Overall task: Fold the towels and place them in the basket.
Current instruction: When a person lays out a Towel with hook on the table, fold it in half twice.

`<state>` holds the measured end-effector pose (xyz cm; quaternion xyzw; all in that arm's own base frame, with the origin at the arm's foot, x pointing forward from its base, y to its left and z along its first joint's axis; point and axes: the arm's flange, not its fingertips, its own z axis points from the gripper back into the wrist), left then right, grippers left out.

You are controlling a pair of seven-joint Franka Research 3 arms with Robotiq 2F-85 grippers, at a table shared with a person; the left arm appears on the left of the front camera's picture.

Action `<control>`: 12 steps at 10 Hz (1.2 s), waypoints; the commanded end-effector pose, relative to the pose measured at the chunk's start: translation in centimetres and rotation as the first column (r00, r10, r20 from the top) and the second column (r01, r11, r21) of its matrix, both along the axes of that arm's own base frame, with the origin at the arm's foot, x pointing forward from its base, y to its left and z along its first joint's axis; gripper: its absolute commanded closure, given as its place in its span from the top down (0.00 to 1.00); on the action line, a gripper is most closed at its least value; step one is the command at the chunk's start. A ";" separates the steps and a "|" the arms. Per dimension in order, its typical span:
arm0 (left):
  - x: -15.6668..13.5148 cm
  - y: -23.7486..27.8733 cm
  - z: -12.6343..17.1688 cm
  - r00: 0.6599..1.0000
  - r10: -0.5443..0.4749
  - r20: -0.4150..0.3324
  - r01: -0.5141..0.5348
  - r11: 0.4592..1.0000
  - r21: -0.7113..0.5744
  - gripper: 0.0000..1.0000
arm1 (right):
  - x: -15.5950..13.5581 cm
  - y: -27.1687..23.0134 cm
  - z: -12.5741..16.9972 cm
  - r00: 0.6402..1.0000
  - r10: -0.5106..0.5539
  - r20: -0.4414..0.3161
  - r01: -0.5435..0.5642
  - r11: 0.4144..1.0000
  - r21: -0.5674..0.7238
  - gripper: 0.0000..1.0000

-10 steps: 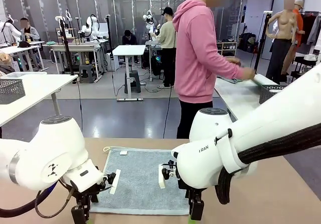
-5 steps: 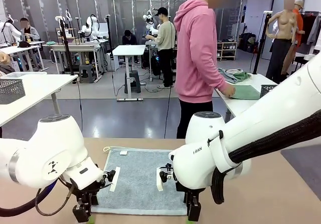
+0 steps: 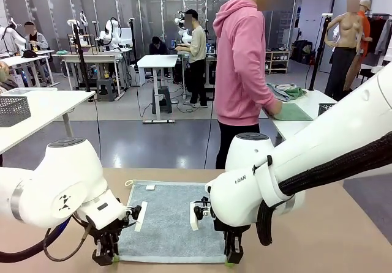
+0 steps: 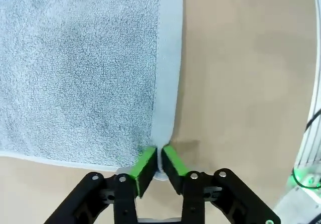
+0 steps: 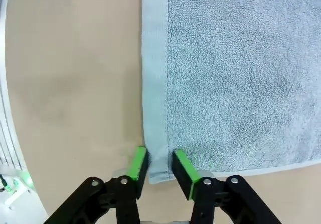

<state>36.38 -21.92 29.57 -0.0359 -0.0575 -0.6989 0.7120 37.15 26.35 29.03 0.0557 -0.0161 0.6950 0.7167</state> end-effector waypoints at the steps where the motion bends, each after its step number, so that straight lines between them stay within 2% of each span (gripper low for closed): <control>1: -4.7 2.9 -1.7 1.000 -0.015 -0.020 0.014 1.000 -0.017 0.00 | 0.1 -0.3 -0.9 1.000 0.007 -0.006 -0.007 1.000 -0.014 0.00; 4: -4.5 3.0 -1.5 1.000 -0.009 -0.019 0.009 1.000 -0.028 0.00 | -0.2 -0.3 -0.6 1.000 -0.003 -0.003 0.003 1.000 -0.023 0.00; 6: -4.8 2.9 -0.2 1.000 -0.011 0.001 0.011 0.998 -0.057 0.00 | -0.8 -0.2 1.0 0.999 -0.035 0.013 0.035 0.999 -0.014 0.00; 10: -5.2 2.7 5.7 0.993 0.027 0.114 -0.015 0.994 -0.107 0.00 | -1.2 -0.3 6.9 0.997 -0.064 0.037 0.062 0.996 0.058 0.00; 12: -5.3 2.6 7.8 0.989 0.035 0.143 -0.020 0.994 -0.105 0.00 | -1.2 -0.5 8.8 0.995 -0.075 0.068 0.069 0.994 0.082 0.00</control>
